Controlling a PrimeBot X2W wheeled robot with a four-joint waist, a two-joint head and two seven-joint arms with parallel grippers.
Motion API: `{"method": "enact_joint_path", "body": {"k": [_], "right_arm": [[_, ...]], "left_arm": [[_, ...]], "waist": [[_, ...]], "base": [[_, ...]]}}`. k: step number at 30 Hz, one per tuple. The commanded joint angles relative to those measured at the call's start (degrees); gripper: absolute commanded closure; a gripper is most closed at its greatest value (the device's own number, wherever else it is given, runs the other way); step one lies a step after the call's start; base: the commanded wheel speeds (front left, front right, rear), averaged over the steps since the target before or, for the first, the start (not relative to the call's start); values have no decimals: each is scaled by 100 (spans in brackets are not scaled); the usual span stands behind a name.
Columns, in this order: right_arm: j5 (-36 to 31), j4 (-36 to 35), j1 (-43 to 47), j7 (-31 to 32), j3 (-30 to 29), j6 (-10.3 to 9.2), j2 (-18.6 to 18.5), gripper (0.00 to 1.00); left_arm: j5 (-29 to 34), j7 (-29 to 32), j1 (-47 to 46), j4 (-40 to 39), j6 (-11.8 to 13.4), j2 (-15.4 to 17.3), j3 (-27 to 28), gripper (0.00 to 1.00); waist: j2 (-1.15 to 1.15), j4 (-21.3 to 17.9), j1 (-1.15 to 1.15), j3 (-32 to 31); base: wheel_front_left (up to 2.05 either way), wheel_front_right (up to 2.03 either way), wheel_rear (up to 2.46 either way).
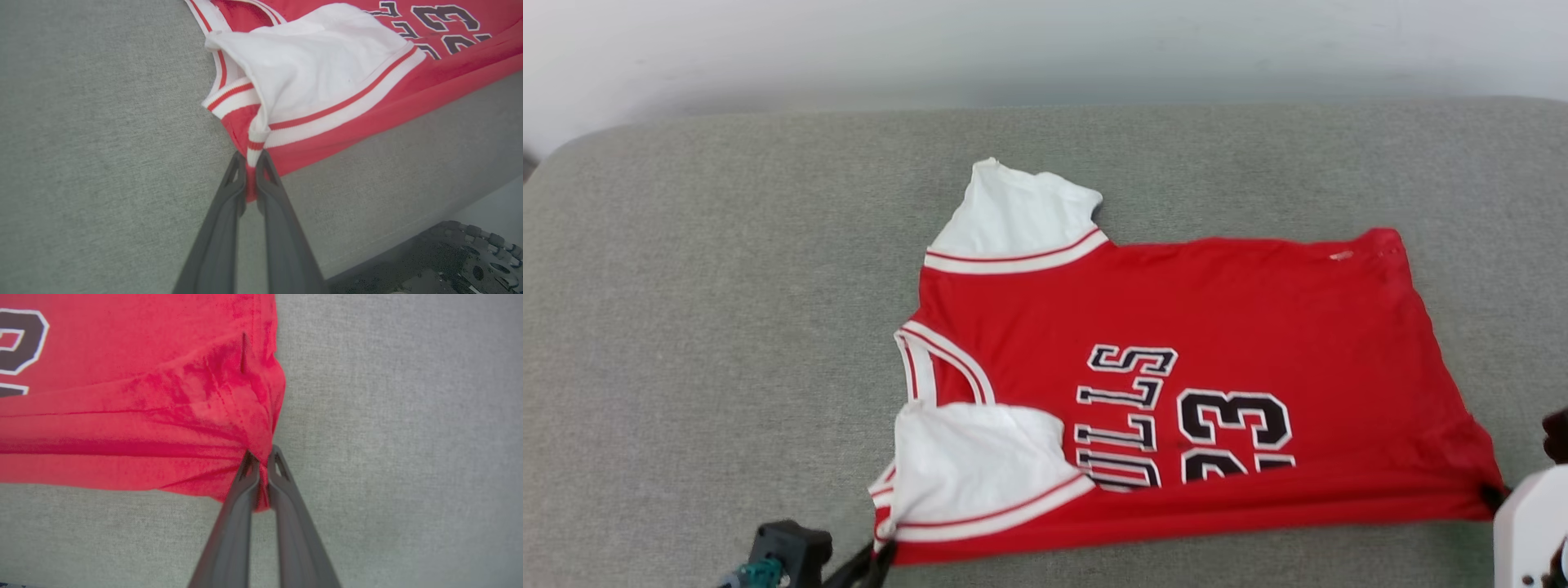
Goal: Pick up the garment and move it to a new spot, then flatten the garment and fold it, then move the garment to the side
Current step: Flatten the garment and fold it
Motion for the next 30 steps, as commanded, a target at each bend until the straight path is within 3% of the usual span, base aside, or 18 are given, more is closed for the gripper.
{"method": "enact_joint_path", "body": {"k": [1, 10, 11, 12, 13, 20, 27, 30], "right_arm": [[-37, -38, 112, 50, -76, -12, -19, 100], [-62, -91, 460, 211, -103, -11, 227, 100], [-100, -65, 433, 154, -91, -11, 230, 62], [-109, -25, 398, 97, -107, -11, 255, 0], [-138, 14, 377, 53, -123, -10, 279, 0], [-102, -90, 107, -419, -80, -9, 306, 0], [-233, -453, -348, -1566, -204, -9, 420, 0], [-251, -583, -440, -2184, -146, -8, 554, 0]], "left_arm": [[-33, 6, 78, 0, 37, -8, 14, 100], [-63, -89, 77, 355, -110, -130, -171, 100], [-57, -109, 34, 412, -122, -159, -191, 100], [-41, -131, -5, 470, -153, -182, -209, 60], [-19, -180, -38, 511, -177, -197, -224, 0], [101, -910, -309, 648, -172, -359, 14, 0], [361, -2376, -548, 582, -113, -590, 462, 0], [403, -2654, -573, 577, -35, -751, 678, 0]], "waist": [[0, -26, 0, -5], [0, -117, 0, 56], [0, -119, 0, 60], [0, -119, 0, 61], [0, -119, 0, 59], [0, -115, 0, -52], [0, -151, 0, -200], [0, -175, 0, -245]], "base": [[0, 0, 0], [0, 0, 0], [0, 0, 0], [0, 0, 0], [0, 0, 0], [0, 0, 0], [0, 0, 0], [0, 0, 0]]}}
